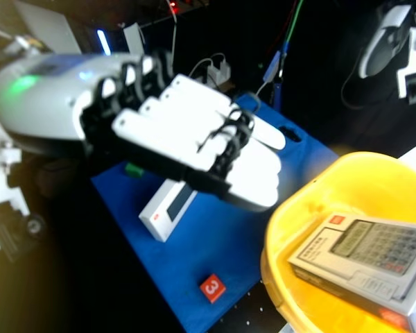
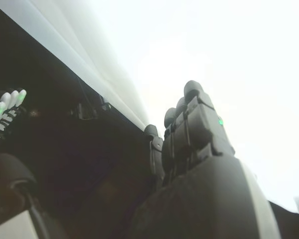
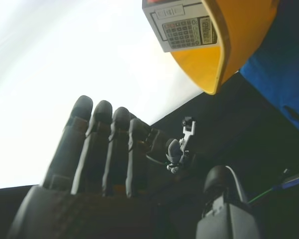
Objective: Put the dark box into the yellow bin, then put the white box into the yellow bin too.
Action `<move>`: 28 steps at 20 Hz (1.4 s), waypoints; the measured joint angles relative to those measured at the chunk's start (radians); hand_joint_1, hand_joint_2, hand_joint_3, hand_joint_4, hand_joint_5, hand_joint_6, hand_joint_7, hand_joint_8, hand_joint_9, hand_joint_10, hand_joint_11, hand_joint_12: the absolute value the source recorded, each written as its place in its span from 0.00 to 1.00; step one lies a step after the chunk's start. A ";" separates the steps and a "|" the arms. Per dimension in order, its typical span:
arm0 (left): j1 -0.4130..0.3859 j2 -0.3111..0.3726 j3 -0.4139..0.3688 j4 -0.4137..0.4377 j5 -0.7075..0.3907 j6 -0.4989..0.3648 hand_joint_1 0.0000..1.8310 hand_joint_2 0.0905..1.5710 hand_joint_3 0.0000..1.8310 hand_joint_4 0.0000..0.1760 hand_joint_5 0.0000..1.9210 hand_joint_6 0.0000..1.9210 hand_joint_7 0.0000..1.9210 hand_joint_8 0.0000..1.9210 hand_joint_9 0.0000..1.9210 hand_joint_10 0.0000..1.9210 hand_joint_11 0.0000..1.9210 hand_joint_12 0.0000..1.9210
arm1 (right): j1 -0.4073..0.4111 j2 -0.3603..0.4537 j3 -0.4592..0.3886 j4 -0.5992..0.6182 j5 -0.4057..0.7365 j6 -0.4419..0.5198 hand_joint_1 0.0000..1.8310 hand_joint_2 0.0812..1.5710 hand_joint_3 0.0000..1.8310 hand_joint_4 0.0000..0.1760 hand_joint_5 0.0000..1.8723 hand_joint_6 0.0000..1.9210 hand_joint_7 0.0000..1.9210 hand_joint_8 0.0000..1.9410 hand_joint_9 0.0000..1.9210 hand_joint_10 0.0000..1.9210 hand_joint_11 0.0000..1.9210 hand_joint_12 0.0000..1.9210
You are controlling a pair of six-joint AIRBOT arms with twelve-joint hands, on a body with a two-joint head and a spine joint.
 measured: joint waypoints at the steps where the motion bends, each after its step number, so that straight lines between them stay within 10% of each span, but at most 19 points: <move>1: -0.007 0.024 -0.018 -0.010 0.002 0.002 0.58 0.50 0.00 0.23 0.12 0.00 0.06 0.00 0.05 0.00 0.00 0.23 | -0.013 0.009 -0.010 0.014 -0.002 0.000 0.11 0.56 0.00 0.16 0.08 0.00 0.20 0.00 0.19 0.00 0.17 0.00; 2: -0.008 0.039 -0.033 -0.010 0.003 0.006 0.56 0.62 0.01 0.55 0.12 0.00 0.15 0.02 0.13 0.05 0.00 0.56 | -0.023 0.019 -0.020 0.023 -0.002 0.000 0.10 0.55 0.00 0.17 0.08 0.00 0.19 0.00 0.19 0.00 0.17 0.00; 3: -0.008 0.065 -0.056 -0.012 0.003 0.016 0.54 0.59 0.00 0.85 0.14 0.01 0.15 0.01 0.10 0.03 0.00 0.55 | -0.031 0.030 -0.030 0.026 -0.003 0.000 0.10 0.54 0.00 0.17 0.08 0.00 0.19 0.00 0.19 0.00 0.17 0.00; 5: -0.008 0.104 -0.100 -0.012 0.006 0.053 0.53 0.64 0.00 0.54 0.20 0.02 0.17 0.01 0.12 0.03 0.00 0.60 | -0.042 0.048 -0.050 0.029 -0.003 0.000 0.10 0.53 0.00 0.29 0.07 0.00 0.19 0.00 0.17 0.00 0.18 0.01; 7: -0.008 0.140 -0.144 -0.018 0.004 0.090 0.49 0.55 0.00 0.49 0.03 0.00 0.09 0.00 0.17 0.03 0.00 0.68 | -0.066 0.081 -0.088 0.041 0.000 0.000 0.10 0.54 0.00 0.35 0.06 0.00 0.18 0.00 0.17 0.00 0.19 0.01; 9: -0.008 0.167 -0.164 -0.035 0.002 0.121 0.43 0.64 0.00 0.50 0.01 0.00 0.11 0.00 0.07 0.29 0.00 0.77 | -0.096 0.107 -0.122 0.039 -0.006 0.000 0.12 0.52 0.00 0.50 0.06 0.00 0.18 0.00 0.16 0.00 0.18 0.01; 12: -0.009 0.190 -0.183 -0.053 -0.004 0.140 0.48 0.62 0.00 0.34 0.06 0.01 0.18 0.00 0.13 0.22 0.00 0.81 | -0.116 0.123 -0.145 0.043 -0.003 0.000 0.12 0.53 0.00 0.27 0.04 0.00 0.16 0.00 0.15 0.01 0.20 0.02; 14: -0.009 0.198 -0.183 -0.060 0.004 0.141 0.35 0.77 0.01 0.60 0.00 0.00 0.02 0.00 0.02 0.06 0.00 0.42 | -0.135 0.134 -0.169 0.043 0.001 0.000 0.12 0.51 0.00 0.28 0.04 0.00 0.16 0.00 0.16 0.01 0.23 0.03; 15: -0.009 0.199 -0.183 -0.064 0.004 0.143 0.42 0.73 0.00 0.75 0.06 0.01 0.04 0.00 0.04 0.04 0.00 0.43 | -0.145 0.136 -0.176 0.043 0.003 0.000 0.13 0.51 0.00 0.34 0.04 0.00 0.15 0.00 0.15 0.00 0.23 0.03; 16: -0.009 0.199 -0.183 -0.064 0.004 0.143 0.52 0.68 0.00 0.49 0.04 0.00 0.24 0.13 0.16 0.57 0.15 0.85 | -0.156 0.138 -0.180 0.042 0.002 0.000 0.15 0.50 0.00 0.36 0.03 0.00 0.14 0.00 0.14 0.00 0.23 0.03; 17: -0.009 0.199 -0.184 -0.066 0.000 0.145 0.53 0.64 0.00 0.32 0.01 0.00 0.10 0.07 0.03 0.41 0.03 0.85 | -0.169 0.142 -0.184 0.042 0.002 0.000 0.16 0.49 0.00 0.41 0.03 0.00 0.14 0.00 0.14 0.00 0.23 0.03; 18: -0.009 0.204 -0.190 -0.075 0.002 0.146 0.56 0.65 0.00 0.24 0.04 0.00 0.24 0.15 0.17 0.61 0.13 0.97 | -0.181 0.146 -0.190 0.041 0.001 0.000 0.13 0.53 0.01 0.26 0.03 0.00 0.15 0.00 0.16 0.01 0.24 0.04; 19: -0.009 0.209 -0.196 -0.070 0.003 0.149 0.54 0.66 0.00 0.42 0.01 0.00 0.05 0.04 0.03 0.23 0.03 0.82 | -0.189 0.146 -0.190 0.042 0.002 -0.002 0.12 0.55 0.01 0.21 0.04 0.00 0.15 0.00 0.16 0.01 0.24 0.04; 20: -0.009 0.211 -0.198 -0.065 0.004 0.149 0.58 0.65 0.00 0.24 0.02 0.00 0.13 0.20 0.04 0.62 0.06 0.96 | -0.210 0.140 -0.190 0.044 0.006 -0.002 0.14 0.54 0.00 0.43 0.04 0.00 0.14 0.00 0.15 0.00 0.23 0.04; 24: -0.009 0.221 -0.209 -0.072 0.006 0.151 0.59 0.61 0.01 0.28 0.04 0.00 0.13 0.02 0.15 0.18 0.00 0.88 | -0.277 0.095 -0.190 0.042 0.002 -0.002 0.22 0.48 0.00 0.68 0.04 0.00 0.14 0.00 0.15 0.00 0.19 0.02; 25: -0.009 0.223 -0.211 -0.072 0.006 0.152 0.52 0.70 0.01 0.59 0.04 0.00 0.05 0.00 0.05 0.09 0.00 0.64 | -0.289 0.087 -0.186 0.043 0.003 -0.002 0.22 0.48 0.00 0.77 0.04 0.00 0.13 0.00 0.14 0.00 0.19 0.02; 26: -0.009 0.225 -0.211 -0.079 0.006 0.152 0.47 0.69 0.00 0.52 0.01 0.00 0.01 0.00 0.01 0.02 0.00 0.41 | -0.296 0.069 -0.175 0.044 -0.002 -0.002 0.21 0.46 0.00 0.80 0.03 0.00 0.12 0.00 0.14 0.00 0.19 0.02; 27: -0.009 0.226 -0.212 -0.079 0.011 0.153 0.51 0.63 0.00 0.30 0.01 0.00 0.07 0.44 0.03 0.72 0.06 0.88 | -0.306 0.056 -0.164 0.048 0.002 -0.002 0.21 0.46 0.00 0.81 0.02 0.00 0.12 0.00 0.13 0.00 0.18 0.02; 28: -0.009 0.226 -0.212 -0.081 0.010 0.152 0.48 0.63 0.00 0.40 0.01 0.00 0.01 0.12 0.01 0.23 0.01 0.59 | -0.317 0.044 -0.158 0.051 0.005 -0.002 0.23 0.44 0.00 0.65 0.03 0.00 0.13 0.00 0.14 0.00 0.17 0.02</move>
